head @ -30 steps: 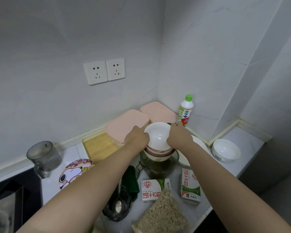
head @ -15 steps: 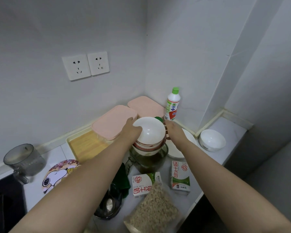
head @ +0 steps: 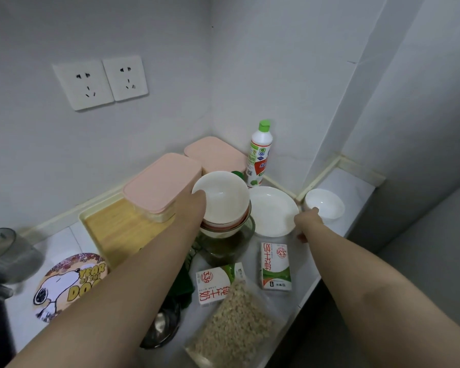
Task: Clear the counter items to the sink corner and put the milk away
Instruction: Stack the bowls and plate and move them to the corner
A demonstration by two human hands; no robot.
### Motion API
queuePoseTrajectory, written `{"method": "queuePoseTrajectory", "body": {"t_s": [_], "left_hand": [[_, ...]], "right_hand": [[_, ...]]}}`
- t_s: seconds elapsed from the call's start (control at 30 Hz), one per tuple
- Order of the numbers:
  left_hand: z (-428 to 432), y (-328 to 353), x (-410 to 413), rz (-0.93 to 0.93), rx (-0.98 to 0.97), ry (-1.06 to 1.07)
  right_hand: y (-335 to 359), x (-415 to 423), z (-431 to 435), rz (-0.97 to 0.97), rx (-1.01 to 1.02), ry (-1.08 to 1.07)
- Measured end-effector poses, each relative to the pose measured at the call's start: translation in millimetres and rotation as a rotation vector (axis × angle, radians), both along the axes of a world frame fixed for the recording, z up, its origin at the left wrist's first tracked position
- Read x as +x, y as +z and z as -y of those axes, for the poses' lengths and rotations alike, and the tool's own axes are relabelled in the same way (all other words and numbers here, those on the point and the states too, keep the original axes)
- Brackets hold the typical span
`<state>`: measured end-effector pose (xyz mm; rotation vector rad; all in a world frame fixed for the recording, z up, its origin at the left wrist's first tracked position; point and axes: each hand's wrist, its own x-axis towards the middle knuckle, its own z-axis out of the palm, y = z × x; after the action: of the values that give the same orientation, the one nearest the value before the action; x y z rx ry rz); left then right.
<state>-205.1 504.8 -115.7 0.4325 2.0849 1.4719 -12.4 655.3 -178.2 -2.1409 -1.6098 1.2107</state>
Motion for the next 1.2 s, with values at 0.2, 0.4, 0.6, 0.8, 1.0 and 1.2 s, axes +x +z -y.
{"method": "queuePoseTrajectory", "body": {"t_s": [0.2,0.4,0.6,0.8,1.0,1.2], "left_hand": [[0.0,-8.6,-7.6,-0.023,0.009,-0.035],[0.7,-5.9,-7.4,-0.101,0.012,-0.089],[7.5,3.7,-7.9,-0.191,-0.07,-0.203],[19.2,10.6,-8.9,-0.223,-0.041,-0.282],[30.0,13.4,-11.9,-0.286,-0.023,-0.186],[27.4,20.7,-15.3,-0.431,-0.187,-0.183]], "right_hand": [[-7.1,6.7,-15.0,0.113,0.106,0.007],[-6.6,19.1,-11.0,0.001,0.195,-0.209],[-9.4,26.2,7.8,0.019,0.343,-0.177],[2.4,12.3,33.0,0.015,0.495,-0.115],[32.1,-14.0,60.3,-0.148,0.636,0.015],[73.9,-33.9,72.0,-0.376,0.719,0.156]]}}
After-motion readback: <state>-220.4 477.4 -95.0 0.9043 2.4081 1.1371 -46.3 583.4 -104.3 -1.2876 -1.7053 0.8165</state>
